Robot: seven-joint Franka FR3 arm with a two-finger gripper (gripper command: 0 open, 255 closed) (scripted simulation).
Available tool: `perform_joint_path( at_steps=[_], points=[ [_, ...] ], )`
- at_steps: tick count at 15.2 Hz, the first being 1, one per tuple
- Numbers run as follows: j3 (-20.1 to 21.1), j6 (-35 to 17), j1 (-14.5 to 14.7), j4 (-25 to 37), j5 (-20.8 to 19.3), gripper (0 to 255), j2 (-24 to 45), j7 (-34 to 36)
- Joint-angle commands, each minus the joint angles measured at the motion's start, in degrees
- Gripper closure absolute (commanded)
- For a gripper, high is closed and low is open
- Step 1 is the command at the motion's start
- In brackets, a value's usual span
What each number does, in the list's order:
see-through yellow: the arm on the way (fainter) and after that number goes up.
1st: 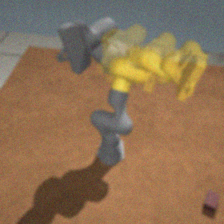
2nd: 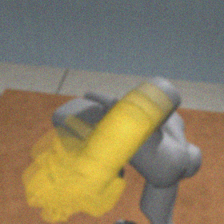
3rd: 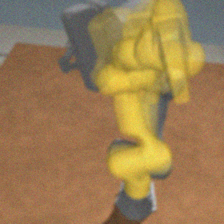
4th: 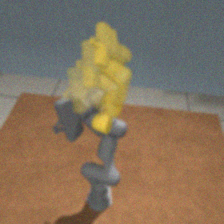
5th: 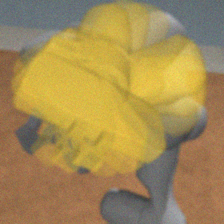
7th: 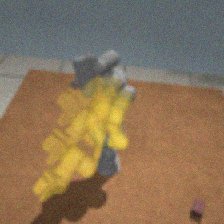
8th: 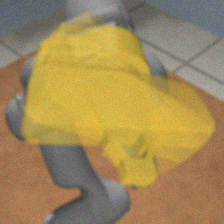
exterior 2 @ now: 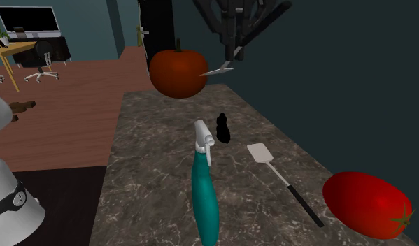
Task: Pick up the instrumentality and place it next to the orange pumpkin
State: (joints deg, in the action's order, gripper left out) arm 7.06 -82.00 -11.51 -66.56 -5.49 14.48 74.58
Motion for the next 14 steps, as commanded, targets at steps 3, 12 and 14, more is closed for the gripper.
perform_joint_path(
  at_steps=[3, 12, 14],
  points=[
    [0.00, 4.72, 0.37, 7.54, -0.43, 255, 2.86, -0.27],
    [1.39, 6.52, 2.95, 4.01, -0.22, 255, -2.21, 3.72],
    [2.19, 5.33, 3.99, -0.78, 0.18, 255, -5.67, 5.87]
  ],
)
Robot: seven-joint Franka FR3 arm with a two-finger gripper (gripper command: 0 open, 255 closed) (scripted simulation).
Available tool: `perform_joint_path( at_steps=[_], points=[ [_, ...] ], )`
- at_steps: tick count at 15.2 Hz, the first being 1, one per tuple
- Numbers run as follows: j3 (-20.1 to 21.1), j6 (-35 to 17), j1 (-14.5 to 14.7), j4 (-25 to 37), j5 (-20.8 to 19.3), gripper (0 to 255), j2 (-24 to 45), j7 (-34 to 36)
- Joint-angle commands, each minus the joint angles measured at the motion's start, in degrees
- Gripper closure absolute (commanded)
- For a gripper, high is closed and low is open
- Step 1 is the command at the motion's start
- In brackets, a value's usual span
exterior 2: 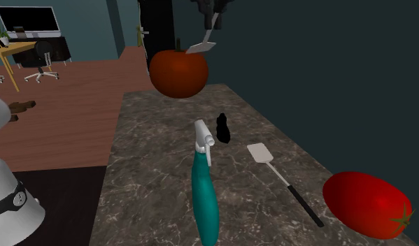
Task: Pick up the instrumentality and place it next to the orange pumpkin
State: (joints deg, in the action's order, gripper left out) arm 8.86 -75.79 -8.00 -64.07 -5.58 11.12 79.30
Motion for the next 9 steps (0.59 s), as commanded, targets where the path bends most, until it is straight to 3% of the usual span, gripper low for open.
perform_joint_path(
  at_steps=[1, 9],
  points=[
    [0.82, -1.34, 1.02, -5.34, 0.46, 255, -3.86, 2.24],
    [5.01, -3.05, 5.44, -16.78, 2.20, 255, -13.14, 11.44]
  ],
)
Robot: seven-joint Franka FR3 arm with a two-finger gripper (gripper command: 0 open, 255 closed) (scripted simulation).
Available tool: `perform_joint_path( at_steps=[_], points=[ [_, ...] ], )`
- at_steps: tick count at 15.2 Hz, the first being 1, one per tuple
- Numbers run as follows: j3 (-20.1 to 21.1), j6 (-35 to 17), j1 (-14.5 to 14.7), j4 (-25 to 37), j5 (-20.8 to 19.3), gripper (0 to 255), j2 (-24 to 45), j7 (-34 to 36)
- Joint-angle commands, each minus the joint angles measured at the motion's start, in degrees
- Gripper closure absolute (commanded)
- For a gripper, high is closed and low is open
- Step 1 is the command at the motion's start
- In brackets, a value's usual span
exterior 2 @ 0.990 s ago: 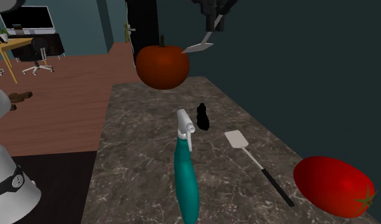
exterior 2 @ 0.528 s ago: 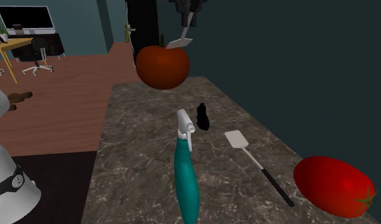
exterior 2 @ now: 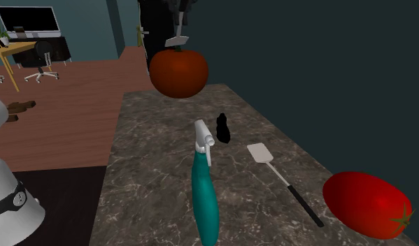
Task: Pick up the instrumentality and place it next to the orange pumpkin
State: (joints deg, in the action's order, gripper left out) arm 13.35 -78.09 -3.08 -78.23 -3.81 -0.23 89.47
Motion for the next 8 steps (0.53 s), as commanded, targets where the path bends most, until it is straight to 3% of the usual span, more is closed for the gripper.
perform_joint_path(
  at_steps=[1, 8],
  points=[
    [1.11, -0.79, 1.10, -3.55, 0.66, 255, -2.63, 2.48],
    [5.86, -0.59, 5.12, -7.73, 2.32, 255, -6.72, 11.44]
  ],
)
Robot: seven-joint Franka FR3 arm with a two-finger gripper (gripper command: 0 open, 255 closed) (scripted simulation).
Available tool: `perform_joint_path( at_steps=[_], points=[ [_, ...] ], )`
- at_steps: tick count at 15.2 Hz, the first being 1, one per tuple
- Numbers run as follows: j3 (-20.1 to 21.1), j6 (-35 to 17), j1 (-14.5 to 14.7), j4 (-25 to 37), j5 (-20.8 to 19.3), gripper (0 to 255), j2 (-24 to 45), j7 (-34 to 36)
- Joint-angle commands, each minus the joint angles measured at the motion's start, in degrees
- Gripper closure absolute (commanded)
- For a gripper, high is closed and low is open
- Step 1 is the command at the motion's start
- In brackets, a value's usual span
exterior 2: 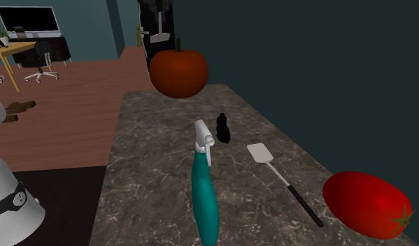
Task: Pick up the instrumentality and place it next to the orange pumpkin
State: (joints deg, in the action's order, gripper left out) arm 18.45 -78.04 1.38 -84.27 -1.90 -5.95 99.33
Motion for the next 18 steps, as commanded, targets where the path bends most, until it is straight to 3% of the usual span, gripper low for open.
perform_joint_path(
  at_steps=[1, 10, 18],
  points=[
    [1.51, -0.57, 1.24, -1.97, 0.63, 255, -1.32, 2.93],
    [9.12, 0.58, 6.60, -1.14, 1.75, 255, -1.19, 16.05],
    [17.15, 2.31, 12.38, 4.92, -0.24, 255, 4.44, 29.61]
  ],
)
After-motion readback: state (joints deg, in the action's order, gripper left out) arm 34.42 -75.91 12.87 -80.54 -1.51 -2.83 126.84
